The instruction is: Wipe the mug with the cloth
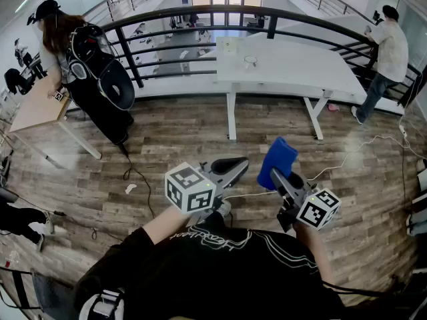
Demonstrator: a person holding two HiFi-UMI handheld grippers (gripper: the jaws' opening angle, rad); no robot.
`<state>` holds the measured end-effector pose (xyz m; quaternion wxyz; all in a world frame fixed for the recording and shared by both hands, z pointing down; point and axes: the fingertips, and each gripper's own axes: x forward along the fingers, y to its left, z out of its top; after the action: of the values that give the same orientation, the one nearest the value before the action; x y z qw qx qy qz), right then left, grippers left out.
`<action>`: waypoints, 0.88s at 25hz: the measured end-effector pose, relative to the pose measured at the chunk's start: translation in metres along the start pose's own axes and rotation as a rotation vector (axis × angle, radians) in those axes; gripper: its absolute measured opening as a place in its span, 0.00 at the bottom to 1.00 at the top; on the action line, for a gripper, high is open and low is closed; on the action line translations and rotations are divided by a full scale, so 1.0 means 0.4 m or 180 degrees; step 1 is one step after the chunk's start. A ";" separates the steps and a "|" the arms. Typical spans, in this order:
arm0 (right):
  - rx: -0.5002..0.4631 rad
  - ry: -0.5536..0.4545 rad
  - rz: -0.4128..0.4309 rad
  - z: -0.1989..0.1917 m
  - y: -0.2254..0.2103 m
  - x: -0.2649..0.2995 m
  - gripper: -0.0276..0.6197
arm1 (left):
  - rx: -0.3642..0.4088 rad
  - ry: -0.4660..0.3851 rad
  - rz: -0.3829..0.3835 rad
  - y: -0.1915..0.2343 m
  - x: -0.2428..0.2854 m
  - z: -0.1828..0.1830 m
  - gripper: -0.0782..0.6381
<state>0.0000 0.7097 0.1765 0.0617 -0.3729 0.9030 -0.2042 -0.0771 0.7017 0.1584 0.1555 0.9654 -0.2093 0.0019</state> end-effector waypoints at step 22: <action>0.0292 -0.0215 -0.0213 0.163 -0.336 0.307 0.14 | -0.0035 0.0225 -0.0073 0.447 0.230 0.132 0.12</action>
<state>0.0167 0.5170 0.1781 0.1024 -0.4064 0.8771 -0.2346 -0.0689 0.4941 0.1680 0.1681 0.9662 -0.1925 0.0330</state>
